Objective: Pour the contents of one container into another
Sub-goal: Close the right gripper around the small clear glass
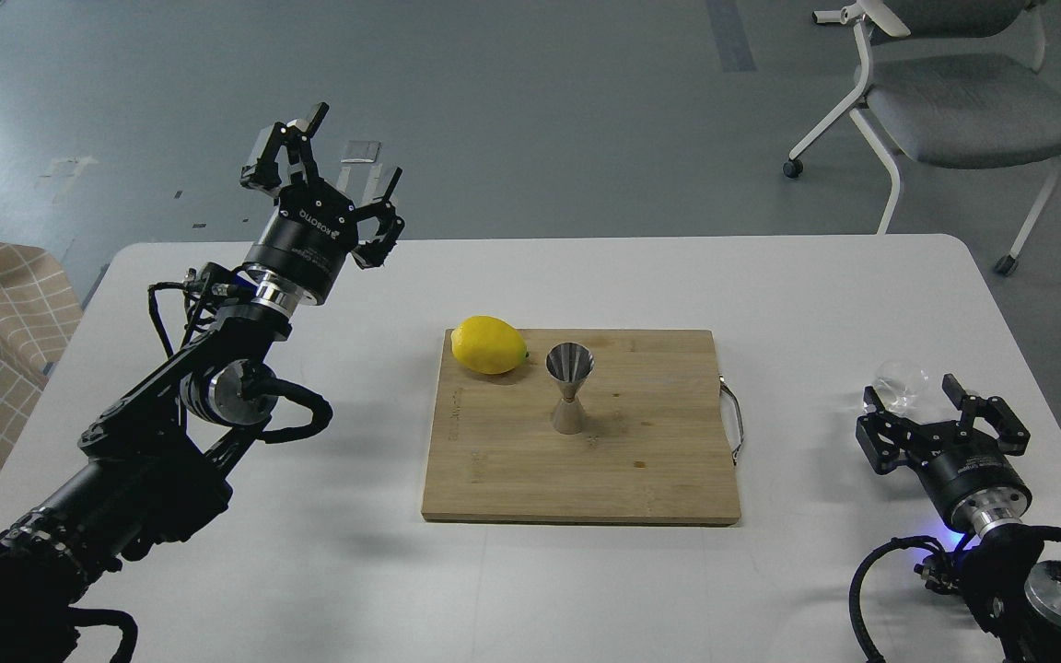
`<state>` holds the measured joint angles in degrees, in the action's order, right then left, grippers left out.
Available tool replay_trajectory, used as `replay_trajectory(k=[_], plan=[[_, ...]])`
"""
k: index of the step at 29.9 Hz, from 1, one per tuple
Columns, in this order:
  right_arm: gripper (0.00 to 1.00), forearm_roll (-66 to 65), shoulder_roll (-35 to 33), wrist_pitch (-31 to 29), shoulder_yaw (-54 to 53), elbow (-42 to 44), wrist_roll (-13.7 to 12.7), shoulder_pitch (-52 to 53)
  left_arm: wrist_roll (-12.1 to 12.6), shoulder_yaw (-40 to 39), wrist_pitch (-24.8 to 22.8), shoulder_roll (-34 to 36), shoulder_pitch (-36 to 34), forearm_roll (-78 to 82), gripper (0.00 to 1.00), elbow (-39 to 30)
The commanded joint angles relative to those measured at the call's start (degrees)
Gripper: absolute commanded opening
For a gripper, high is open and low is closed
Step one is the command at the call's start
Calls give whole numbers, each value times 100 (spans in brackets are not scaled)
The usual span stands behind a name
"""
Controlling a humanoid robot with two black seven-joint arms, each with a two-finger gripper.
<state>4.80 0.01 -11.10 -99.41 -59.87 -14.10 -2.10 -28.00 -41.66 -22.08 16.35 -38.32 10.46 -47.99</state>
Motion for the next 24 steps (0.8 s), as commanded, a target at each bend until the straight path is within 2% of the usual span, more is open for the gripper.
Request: replay_trajectory(k=[1,14,24], plan=[[84,-6,-1,2,1,2,3,8,0,0,-7,8,0,0,98,0],[79,-6,-1,2,1,19,3,52,0,0,-7,8,0,0,98,0],[78,-6,-1,2,1,81,12,131,0,0,-7,17,0,0,98,0]])
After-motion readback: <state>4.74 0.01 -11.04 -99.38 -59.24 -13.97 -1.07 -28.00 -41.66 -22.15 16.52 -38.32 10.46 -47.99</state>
